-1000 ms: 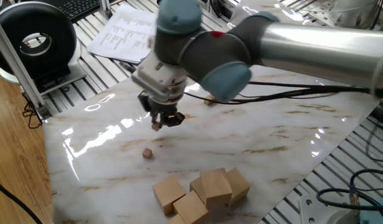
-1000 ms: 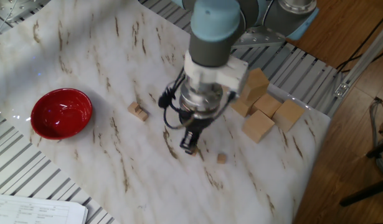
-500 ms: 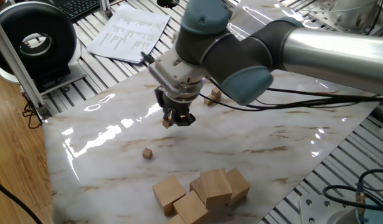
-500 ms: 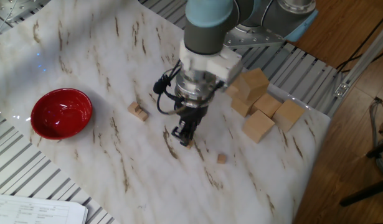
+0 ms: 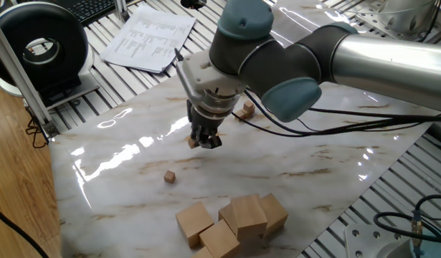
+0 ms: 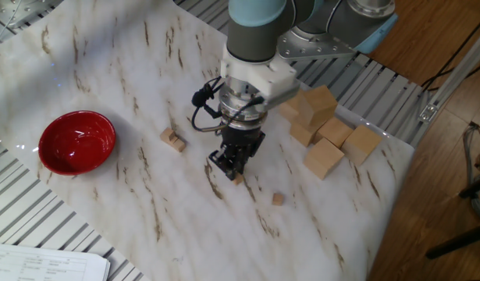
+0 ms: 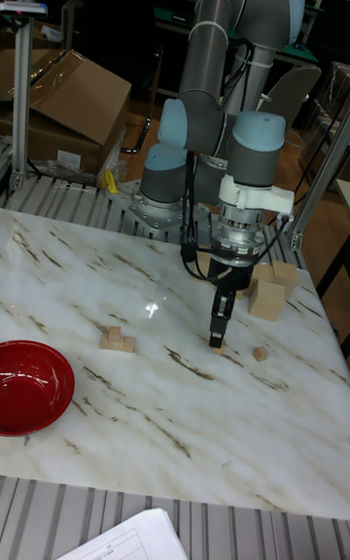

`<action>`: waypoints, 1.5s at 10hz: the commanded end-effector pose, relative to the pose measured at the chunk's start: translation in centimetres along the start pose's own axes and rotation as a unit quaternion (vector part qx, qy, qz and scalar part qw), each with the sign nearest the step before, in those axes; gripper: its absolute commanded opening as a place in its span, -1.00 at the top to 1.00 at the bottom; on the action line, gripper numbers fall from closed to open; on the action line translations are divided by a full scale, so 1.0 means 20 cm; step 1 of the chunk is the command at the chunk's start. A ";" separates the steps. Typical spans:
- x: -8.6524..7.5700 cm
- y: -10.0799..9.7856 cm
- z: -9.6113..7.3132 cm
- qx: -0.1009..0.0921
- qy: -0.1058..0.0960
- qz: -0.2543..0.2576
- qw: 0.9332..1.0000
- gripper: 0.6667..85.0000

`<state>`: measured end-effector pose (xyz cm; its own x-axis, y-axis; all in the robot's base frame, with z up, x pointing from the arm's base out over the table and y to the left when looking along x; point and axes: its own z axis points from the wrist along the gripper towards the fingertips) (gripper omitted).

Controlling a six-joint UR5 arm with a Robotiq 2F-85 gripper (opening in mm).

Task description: Stack the blocks into a pyramid shape

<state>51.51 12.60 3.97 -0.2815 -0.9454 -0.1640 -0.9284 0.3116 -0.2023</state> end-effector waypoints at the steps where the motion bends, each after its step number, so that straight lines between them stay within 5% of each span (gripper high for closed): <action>1: 0.03 -0.02 -0.01 0.005 0.006 0.069 0.998 0.99; 3: 0.07 -0.04 -0.01 0.015 0.021 0.089 0.996 0.99; 5: 0.08 -0.14 -0.01 0.057 0.018 0.142 0.988 0.99; 6: 0.13 -0.15 -0.02 0.062 0.039 0.145 0.987 0.99; 11: 0.14 -0.10 -0.02 0.045 0.046 0.136 0.989 0.99; 14: 0.07 -0.08 -0.01 0.034 0.019 0.172 0.984 0.99; 15: 0.09 -0.09 -0.01 0.038 0.023 0.178 0.983 0.99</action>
<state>52.53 9.94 4.13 -0.5590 -0.8130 -0.1631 -0.7789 0.5823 -0.2331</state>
